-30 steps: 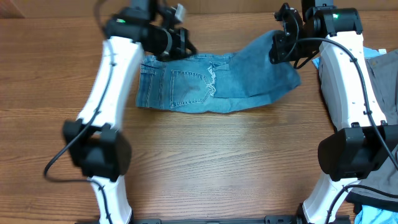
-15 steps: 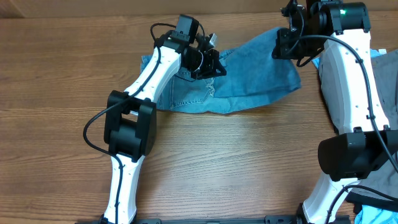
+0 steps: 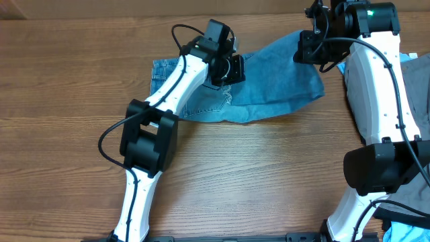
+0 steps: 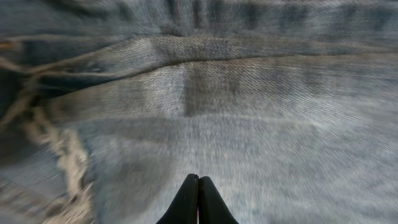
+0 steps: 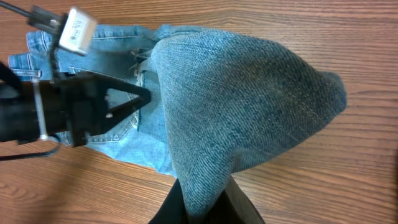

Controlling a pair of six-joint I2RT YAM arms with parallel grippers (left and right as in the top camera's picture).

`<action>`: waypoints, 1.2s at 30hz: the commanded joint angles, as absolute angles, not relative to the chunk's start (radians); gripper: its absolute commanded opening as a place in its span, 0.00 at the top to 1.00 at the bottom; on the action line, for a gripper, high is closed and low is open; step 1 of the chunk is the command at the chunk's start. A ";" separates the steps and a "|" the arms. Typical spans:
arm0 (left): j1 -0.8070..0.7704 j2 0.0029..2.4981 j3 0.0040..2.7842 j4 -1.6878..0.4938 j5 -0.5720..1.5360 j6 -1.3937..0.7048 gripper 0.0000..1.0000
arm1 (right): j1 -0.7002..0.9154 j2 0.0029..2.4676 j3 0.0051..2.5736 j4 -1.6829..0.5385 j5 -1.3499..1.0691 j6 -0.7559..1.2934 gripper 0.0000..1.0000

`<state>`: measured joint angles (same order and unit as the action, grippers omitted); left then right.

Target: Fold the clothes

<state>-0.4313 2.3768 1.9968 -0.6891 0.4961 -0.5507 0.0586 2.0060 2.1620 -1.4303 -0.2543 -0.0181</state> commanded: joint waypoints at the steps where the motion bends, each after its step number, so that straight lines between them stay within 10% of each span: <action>1: -0.440 2.485 1.981 -0.640 0.541 -0.589 0.96 | 0.057 1.971 2.201 -1.425 -0.255 -0.006 0.96; 36: -0.428 2.592 2.138 -0.498 0.421 -0.631 0.96 | 0.057 1.971 2.201 -1.477 -0.255 -0.006 0.96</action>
